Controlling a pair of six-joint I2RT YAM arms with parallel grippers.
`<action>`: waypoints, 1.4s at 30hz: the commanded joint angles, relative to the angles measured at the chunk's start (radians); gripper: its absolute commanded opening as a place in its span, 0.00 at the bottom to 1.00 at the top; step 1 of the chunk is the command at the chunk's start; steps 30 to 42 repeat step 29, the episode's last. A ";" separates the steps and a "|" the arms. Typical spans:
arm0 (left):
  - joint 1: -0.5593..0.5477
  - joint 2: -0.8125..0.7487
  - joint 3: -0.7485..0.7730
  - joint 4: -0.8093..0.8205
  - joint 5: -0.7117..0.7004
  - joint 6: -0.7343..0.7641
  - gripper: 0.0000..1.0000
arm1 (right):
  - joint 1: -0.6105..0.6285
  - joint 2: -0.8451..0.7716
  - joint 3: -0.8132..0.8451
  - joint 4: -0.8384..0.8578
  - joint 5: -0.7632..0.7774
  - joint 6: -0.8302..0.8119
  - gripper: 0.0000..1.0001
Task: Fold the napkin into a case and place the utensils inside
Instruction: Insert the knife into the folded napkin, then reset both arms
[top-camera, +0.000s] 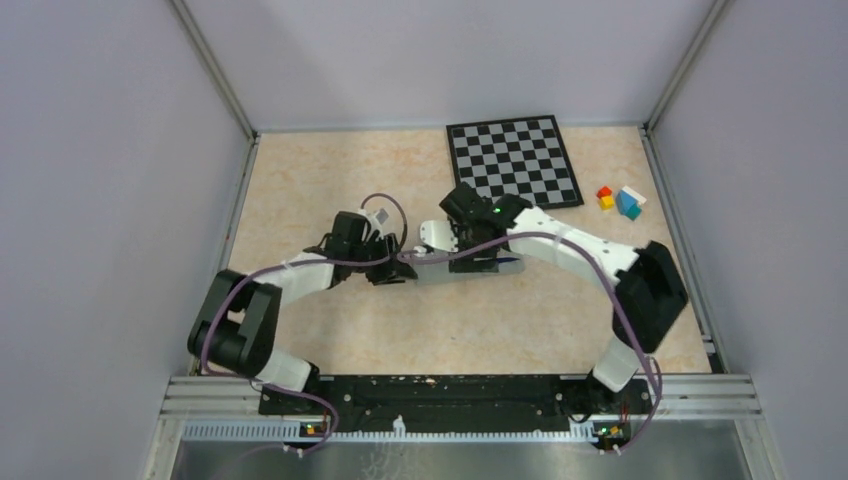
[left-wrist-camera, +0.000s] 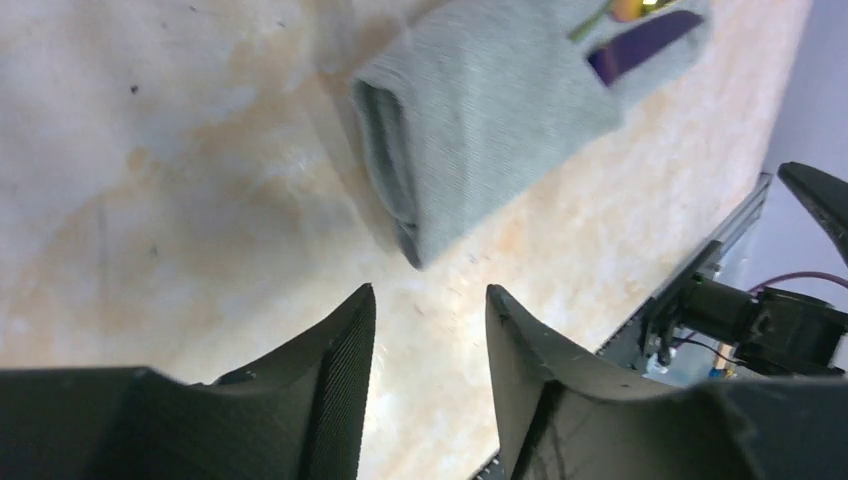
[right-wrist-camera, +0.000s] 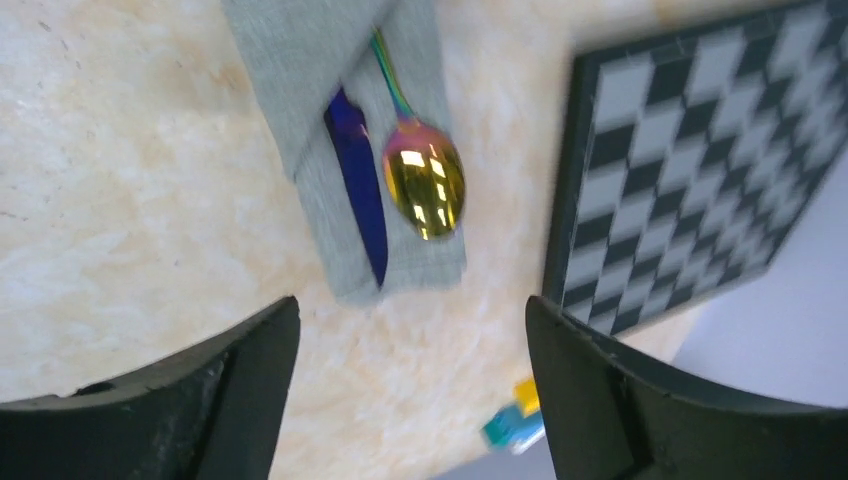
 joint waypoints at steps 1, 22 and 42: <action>0.005 -0.238 0.030 -0.150 -0.038 0.026 0.56 | 0.014 -0.291 -0.056 0.010 0.143 0.208 0.84; 0.005 -0.702 0.925 -0.351 -0.159 0.214 0.99 | 0.016 -1.210 0.187 0.202 0.364 1.057 0.85; 0.004 -0.727 0.923 -0.337 -0.183 0.202 0.99 | 0.013 -1.234 0.187 0.270 0.370 0.994 0.86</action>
